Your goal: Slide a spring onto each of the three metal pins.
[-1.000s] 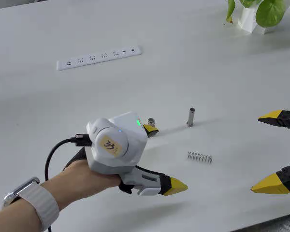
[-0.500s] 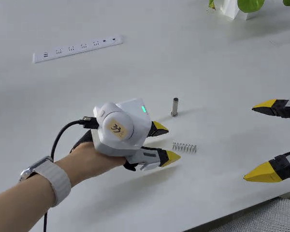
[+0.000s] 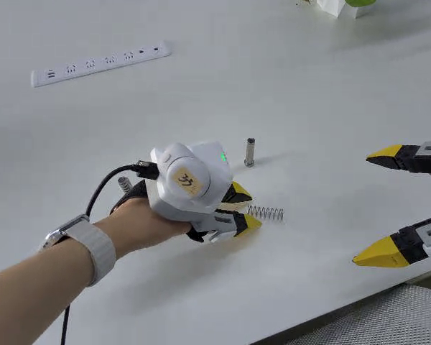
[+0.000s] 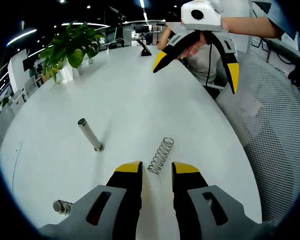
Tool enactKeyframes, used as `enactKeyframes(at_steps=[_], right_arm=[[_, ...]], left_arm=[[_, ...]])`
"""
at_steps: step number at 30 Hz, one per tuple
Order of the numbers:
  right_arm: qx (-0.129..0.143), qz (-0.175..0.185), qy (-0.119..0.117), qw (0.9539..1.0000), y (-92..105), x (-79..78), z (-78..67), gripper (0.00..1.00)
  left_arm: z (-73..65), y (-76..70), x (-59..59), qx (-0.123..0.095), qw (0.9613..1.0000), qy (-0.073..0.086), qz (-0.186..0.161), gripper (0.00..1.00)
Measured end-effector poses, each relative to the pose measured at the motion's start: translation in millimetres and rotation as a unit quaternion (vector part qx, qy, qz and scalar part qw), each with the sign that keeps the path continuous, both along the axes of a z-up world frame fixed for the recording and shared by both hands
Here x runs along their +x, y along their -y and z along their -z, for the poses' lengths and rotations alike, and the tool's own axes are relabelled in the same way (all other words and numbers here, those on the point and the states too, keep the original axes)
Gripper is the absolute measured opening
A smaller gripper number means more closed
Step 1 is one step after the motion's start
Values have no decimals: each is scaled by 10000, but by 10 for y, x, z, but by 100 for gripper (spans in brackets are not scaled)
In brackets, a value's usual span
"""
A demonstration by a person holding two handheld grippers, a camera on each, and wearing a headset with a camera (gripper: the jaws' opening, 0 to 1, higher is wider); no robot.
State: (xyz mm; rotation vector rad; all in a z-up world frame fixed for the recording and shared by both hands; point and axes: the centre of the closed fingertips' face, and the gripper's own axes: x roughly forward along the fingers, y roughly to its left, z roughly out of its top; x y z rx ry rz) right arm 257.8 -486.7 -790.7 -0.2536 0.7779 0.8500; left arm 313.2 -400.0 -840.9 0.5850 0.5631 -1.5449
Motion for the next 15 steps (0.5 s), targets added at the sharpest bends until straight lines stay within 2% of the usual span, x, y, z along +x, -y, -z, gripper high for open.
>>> enactKeyframes(at_steps=[2,3,5,9,15], right_arm=[[-6,6,-21,10000,3,-6,9,98],[0,10,-21,10000,1,-8,10,98],[20,18,-18,10000,-8,-3,8,98],[26,5,-12,10000,-29,8,11,97],[52,-22,-12,10000,-71,29,14,97]], left_arm=[[26,-3,2,106,9999,-21,25,18],[18,20,12,89,10000,-35,10,17],[17,32,27,109,9999,31,53,16],[22,20,30,213,9997,25,66,15],[45,-7,0,541,9980,150,275,10]])
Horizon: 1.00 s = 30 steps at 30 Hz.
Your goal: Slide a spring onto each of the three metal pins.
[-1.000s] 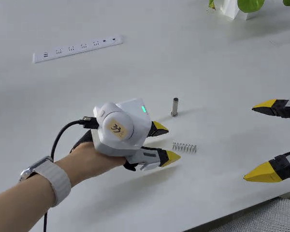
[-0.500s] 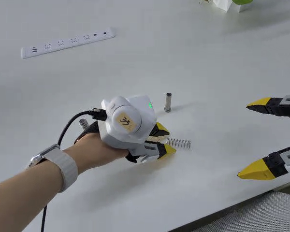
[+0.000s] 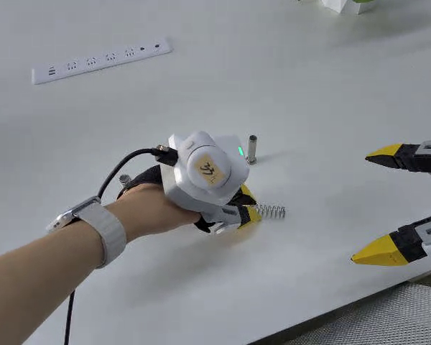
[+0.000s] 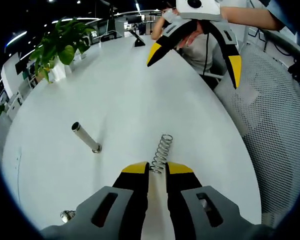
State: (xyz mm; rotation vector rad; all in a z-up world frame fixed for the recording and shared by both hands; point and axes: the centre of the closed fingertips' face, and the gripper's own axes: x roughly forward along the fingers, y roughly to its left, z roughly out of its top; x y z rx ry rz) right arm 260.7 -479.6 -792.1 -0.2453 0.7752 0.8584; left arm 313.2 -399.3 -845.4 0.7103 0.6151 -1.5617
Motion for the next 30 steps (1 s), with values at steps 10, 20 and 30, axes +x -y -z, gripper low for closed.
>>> enactKeyframes(at_steps=[10,20,30], right_arm=[[-7,-39,-17,10000,-29,-12,7,96],[-5,-70,4,10000,-58,-9,-46,96],[-39,-227,53,9997,-150,8,-100,95]], left_arm=[[20,-3,-37,323,9990,129,265,7],[4,-80,-62,154,9998,87,-30,7],[-201,-288,-78,-331,9970,-42,-701,7]])
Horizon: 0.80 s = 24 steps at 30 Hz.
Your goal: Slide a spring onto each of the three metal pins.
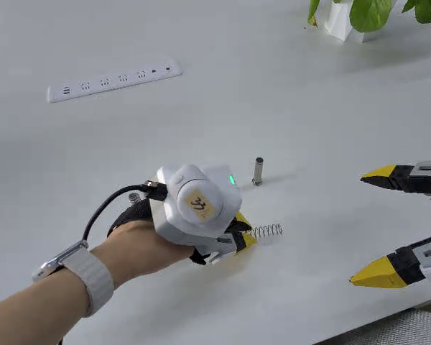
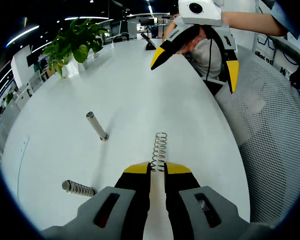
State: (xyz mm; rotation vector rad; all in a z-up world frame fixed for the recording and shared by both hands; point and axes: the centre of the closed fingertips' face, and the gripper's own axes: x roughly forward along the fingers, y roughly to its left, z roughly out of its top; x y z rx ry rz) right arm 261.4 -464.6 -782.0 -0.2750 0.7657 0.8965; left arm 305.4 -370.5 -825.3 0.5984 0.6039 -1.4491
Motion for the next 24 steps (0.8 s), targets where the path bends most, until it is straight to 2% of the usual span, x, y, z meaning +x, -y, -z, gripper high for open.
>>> enactKeyframes(at_steps=[4,7,13,15,19,24], right_arm=[[11,-85,32,10000,-65,2,-27,94],[13,-168,50,9998,-121,8,-42,94],[11,-326,78,9994,-220,21,-86,94],[8,-388,101,9992,-259,30,-107,94],[1,-523,109,9986,-345,32,-127,93],[-7,-676,113,9976,-450,25,-143,92]], left_arm=[[-74,-103,-5,-154,9995,-17,-273,7],[-145,-195,-26,-307,9982,-98,-514,7],[-199,-398,-63,-390,9956,-71,-851,7],[-197,-475,-66,-404,9948,-17,-931,7],[-188,-639,-77,-399,9924,-42,-1163,7],[-256,-763,-117,-510,9889,-50,-1393,7]])
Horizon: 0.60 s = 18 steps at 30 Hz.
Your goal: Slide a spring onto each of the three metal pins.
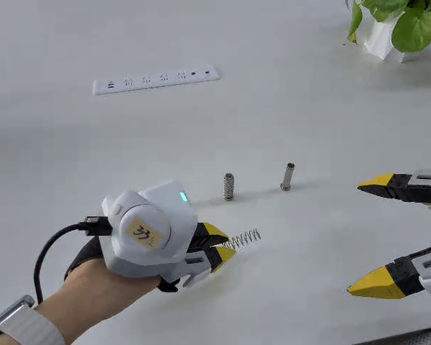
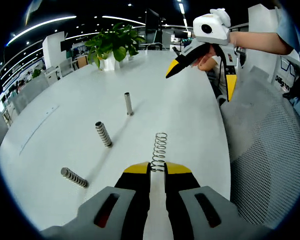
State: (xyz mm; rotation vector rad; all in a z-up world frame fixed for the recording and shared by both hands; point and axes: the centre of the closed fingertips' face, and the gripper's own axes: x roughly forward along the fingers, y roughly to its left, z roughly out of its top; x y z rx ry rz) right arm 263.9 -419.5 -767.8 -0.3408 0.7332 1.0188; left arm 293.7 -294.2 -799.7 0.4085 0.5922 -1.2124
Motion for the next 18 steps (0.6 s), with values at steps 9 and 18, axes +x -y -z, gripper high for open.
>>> enactKeyframes(at_steps=[9,18], right_arm=[[-45,-362,-23,9993,-232,25,-38,91],[146,-711,30,9974,-484,119,-163,80]], left_arm=[[-149,-88,-49,-296,9990,79,-327,7],[-213,-71,-160,-436,9986,219,-223,7]])
